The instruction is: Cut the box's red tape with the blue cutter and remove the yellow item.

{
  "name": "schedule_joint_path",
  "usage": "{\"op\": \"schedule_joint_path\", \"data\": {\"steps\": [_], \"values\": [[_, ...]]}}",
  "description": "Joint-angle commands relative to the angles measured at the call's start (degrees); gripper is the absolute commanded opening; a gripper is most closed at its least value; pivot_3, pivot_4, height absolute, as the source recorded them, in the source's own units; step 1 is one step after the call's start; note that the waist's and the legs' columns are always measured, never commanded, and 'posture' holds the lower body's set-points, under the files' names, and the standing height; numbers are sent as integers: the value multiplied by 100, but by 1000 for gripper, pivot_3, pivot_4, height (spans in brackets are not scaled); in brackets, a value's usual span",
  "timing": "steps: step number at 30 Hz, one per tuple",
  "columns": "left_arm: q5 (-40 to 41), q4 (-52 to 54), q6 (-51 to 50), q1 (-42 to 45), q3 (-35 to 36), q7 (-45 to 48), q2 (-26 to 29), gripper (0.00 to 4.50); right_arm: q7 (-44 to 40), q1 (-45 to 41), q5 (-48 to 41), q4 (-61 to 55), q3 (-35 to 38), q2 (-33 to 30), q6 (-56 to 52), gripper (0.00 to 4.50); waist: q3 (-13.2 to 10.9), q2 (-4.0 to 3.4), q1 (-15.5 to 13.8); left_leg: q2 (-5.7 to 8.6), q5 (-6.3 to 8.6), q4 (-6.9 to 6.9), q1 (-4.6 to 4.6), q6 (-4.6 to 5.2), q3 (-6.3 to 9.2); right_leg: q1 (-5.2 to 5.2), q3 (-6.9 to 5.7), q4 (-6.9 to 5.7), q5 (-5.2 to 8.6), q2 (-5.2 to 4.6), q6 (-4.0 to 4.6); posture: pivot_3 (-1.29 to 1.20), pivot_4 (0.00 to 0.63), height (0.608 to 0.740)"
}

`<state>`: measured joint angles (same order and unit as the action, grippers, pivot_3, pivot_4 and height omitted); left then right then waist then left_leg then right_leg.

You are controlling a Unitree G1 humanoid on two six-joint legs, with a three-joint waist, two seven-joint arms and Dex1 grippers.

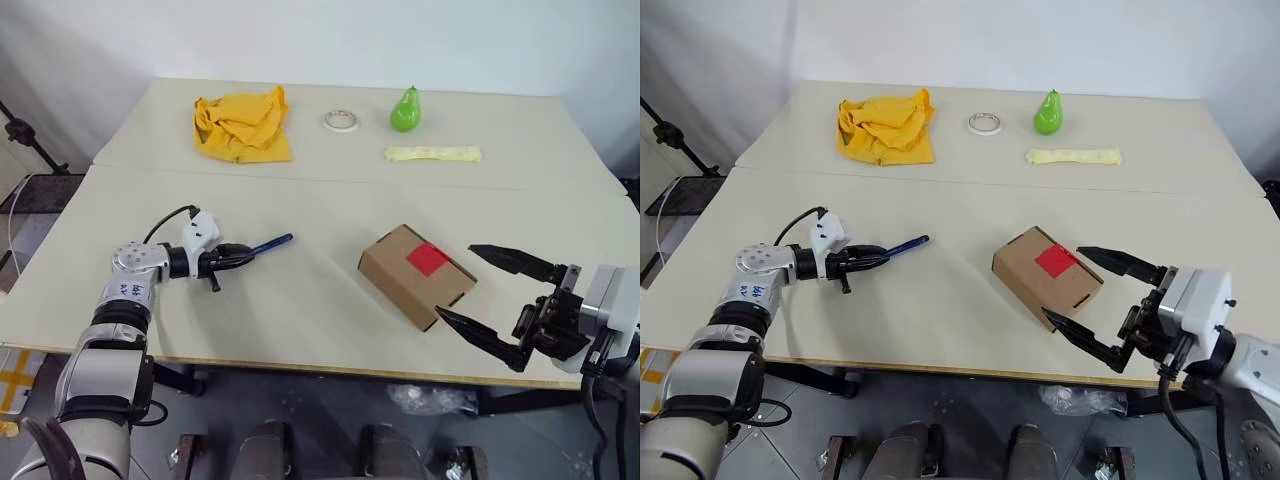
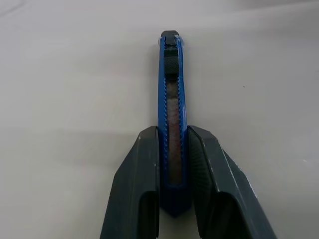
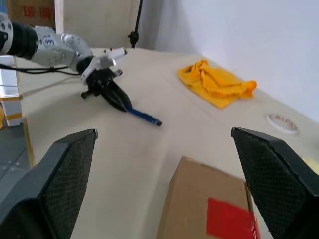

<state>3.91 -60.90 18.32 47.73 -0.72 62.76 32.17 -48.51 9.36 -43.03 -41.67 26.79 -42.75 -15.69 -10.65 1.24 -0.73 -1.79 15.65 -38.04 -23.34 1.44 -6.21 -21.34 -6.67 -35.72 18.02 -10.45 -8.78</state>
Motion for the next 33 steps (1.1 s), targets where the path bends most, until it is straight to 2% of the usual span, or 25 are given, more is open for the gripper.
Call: {"op": "schedule_joint_path", "data": {"steps": [1,4,6,9,11,14,18,22,25,26,33], "values": [[145,821,307,-254,-98,546,-86,461,83,-183,-224,-268,-92,-169,-149,4500,0,0,-29,0,1,0,-6,0,-3,-5,0,2,0,-1,0,0,150,740],[383,2478,134,-791,-317,1081,13,461,125,-192,-463,-456,-229,-344,-468,4500,-1,2,-45,4,-2,0,-27,-21,-13,-20,-7,-4,-1,3,-1,0,150,740],[496,3698,-85,-1312,-616,1434,105,461,46,-7,-427,-624,-447,-723,-929,4500,-1,2,-45,8,1,-1,-30,-21,-15,-21,-18,4,-2,3,-2,0,150,740],[161,4394,-254,-1657,-1052,1333,7,461,330,45,-671,-759,-828,-964,-1533,4500,-2,2,-55,5,17,-1,-27,-17,-18,-18,-28,11,-2,4,-2,0,150,740],[-66,4778,-440,-1788,-1377,1252,-72,461,482,60,-513,-763,-1109,-1071,-1806,4500,-2,2,-63,7,19,-4,-31,-15,-20,-17,-30,21,-1,4,-2,0,150,740],[-530,5149,-621,-1862,-1757,838,-284,461,548,134,48,-604,-1487,-1198,-1897,3935,-2,2,-76,4,22,-8,-35,-8,-26,-17,-31,30,-1,3,-2,0,150,740],[-898,5496,-1176,-1972,-2000,340,-522,461,764,-26,581,-333,-1876,-1184,-2024,2616,-1,2,-76,4,29,-9,-32,2,-31,-13,-27,34,-3,-2,-5,0,150,740],[-1198,5825,-1210,-2140,-2307,281,-370,461,726,-125,1254,-178,-2339,-1264,-1883,1246,-1,1,-75,4,28,-9,-30,-1,-33,-13,-28,34,-3,0,-5,0,150,740],[-1116,6114,-1661,-2319,-2376,182,-437,461,837,-397,1591,162,-2658,-1021,-1816,243,0,1,-68,3,29,-9,-26,-1,-35,-9,-26,37,-3,-1,-5,0,150,740],[-1100,6193,-1757,-2368,-2397,171,-437,461,861,-489,1640,252,-2734,-938,-1824,57,0,2,-71,0,30,-9,-26,-1,-35,-8,-26,39,-3,-1,-5,0,150,740],[-1041,6561,-2101,-2504,-2471,164,-412,461,886,-842,2028,551,-3248,-535,-1858,57,1,0,-74,0,32,-8,-26,-4,-36,-9,-29,43,-3,-1,-5,0,150,740]]}}
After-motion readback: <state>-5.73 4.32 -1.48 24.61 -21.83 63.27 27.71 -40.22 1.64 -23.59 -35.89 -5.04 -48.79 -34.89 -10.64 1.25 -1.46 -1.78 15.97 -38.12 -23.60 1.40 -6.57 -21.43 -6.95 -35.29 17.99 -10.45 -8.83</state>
